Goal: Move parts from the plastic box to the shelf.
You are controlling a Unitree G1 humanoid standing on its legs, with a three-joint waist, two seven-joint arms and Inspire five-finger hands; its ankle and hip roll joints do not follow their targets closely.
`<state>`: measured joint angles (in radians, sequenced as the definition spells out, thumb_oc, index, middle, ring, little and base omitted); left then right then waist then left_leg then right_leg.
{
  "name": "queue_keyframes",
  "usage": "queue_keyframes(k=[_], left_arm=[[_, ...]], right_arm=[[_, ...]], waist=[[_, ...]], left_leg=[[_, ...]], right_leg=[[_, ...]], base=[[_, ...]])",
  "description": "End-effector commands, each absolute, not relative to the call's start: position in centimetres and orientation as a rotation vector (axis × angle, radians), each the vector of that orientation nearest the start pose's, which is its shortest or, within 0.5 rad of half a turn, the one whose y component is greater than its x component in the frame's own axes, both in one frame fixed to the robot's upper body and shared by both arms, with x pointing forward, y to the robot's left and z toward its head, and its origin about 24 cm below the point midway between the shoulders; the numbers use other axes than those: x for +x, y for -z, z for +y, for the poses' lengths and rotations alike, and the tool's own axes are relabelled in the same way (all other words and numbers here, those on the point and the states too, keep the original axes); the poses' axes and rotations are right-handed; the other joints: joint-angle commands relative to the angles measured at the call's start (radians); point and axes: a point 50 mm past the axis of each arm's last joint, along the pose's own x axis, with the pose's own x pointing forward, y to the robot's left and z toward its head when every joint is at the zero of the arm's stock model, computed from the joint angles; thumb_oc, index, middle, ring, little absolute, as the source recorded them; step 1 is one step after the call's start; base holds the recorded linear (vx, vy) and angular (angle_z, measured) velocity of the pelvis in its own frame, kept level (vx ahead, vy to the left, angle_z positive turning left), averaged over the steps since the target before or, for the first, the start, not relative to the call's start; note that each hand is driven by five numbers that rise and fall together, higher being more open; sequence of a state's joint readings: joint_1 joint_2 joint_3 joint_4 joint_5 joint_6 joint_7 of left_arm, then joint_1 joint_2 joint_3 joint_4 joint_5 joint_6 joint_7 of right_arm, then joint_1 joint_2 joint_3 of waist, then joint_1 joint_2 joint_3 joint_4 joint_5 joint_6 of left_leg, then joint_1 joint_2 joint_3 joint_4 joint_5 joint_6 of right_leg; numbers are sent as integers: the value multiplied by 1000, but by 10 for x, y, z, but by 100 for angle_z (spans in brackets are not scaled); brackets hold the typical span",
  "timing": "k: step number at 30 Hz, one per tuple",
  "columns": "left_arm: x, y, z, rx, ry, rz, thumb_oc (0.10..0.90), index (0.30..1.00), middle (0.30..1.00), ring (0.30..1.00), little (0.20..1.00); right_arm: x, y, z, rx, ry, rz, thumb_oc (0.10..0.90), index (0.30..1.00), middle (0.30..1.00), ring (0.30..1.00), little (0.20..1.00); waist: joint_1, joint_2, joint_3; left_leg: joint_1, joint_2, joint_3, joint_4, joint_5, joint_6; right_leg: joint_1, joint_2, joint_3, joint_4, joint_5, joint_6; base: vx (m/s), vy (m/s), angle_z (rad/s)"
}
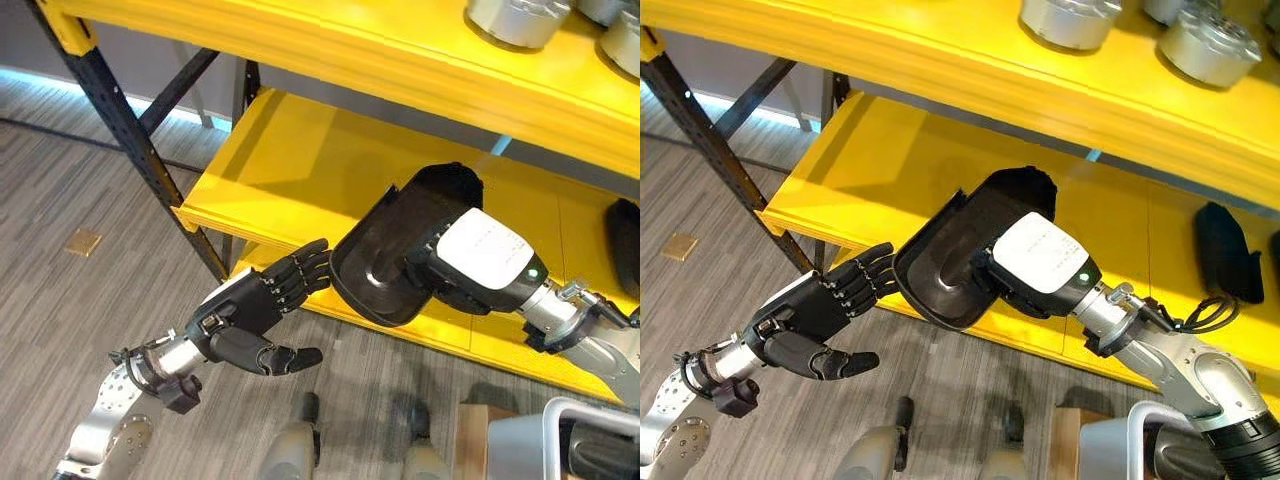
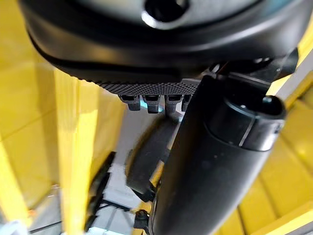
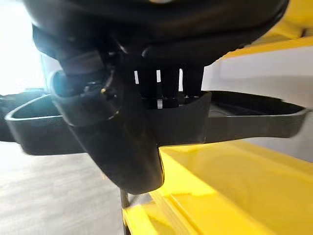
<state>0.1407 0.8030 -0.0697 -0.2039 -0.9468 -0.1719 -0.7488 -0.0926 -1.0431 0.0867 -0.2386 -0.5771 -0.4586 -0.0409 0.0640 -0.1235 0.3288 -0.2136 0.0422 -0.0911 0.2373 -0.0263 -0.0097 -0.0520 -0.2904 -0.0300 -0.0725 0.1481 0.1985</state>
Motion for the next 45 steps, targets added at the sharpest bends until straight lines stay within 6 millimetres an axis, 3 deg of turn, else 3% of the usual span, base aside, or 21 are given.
queue_keyframes(k=[1,3,6,10,22,33,40,45], left_arm=[[205,-162,196,-93,1049,-442,900,1000,1000,1000,1000],[204,-158,191,-83,1019,-443,900,1000,1000,1000,1000],[203,-150,188,-91,997,-435,900,1000,1000,1000,1000],[205,-154,194,-93,968,-447,900,1000,1000,1000,1000],[217,-167,195,-70,996,-448,900,1000,1000,1000,1000],[225,-182,187,-38,1069,-443,900,1000,1000,1000,1000],[227,-192,187,4,1107,-445,900,1000,1000,1000,1000],[227,-198,189,69,1149,-414,900,1000,1000,1000,1000]], right_arm=[[251,-229,-222,-1513,-218,-812,400,300,300,300,300],[251,-236,-231,-1503,-171,-784,400,300,300,300,300],[254,-259,-241,-1546,-102,-769,400,300,300,300,300],[259,-280,-248,-1624,-68,-774,400,300,300,300,300],[269,-291,-272,-1752,49,-718,400,300,300,300,300],[281,-311,-261,-1890,87,-794,400,300,300,300,300],[288,-322,-255,-1991,101,-836,400,300,300,300,300],[294,-332,-251,-2069,162,-854,400,300,300,300,300]], waist=[[16,-36,-22],[4,-39,-14],[-21,-16,-17],[-52,9,-16],[-78,30,14],[-58,37,66],[-30,23,102],[7,-10,136]], left_leg=[[96,130,132,-18,-152,-32],[124,182,166,-82,-83,-67],[166,248,222,-200,13,-113],[185,301,258,-251,67,-137],[160,349,256,-226,80,-152],[56,361,205,-151,69,-150],[-36,369,162,-93,61,-149],[-124,395,119,-59,74,-155]], right_leg=[[-58,28,-44,134,-21,26],[-47,57,-80,143,-68,23],[-51,85,-91,143,-101,-5],[-74,104,-81,165,-126,-31],[-150,138,-59,275,-190,-68],[-234,140,-47,368,-224,-82],[-293,147,-57,423,-244,-90],[-354,162,-87,484,-259,-101]], base=[[-175,-472,64],[-96,-321,32],[-65,-166,-9],[-80,-94,-39],[-42,-122,-7],[-61,-98,0],[-55,-154,5],[-49,-264,13]])
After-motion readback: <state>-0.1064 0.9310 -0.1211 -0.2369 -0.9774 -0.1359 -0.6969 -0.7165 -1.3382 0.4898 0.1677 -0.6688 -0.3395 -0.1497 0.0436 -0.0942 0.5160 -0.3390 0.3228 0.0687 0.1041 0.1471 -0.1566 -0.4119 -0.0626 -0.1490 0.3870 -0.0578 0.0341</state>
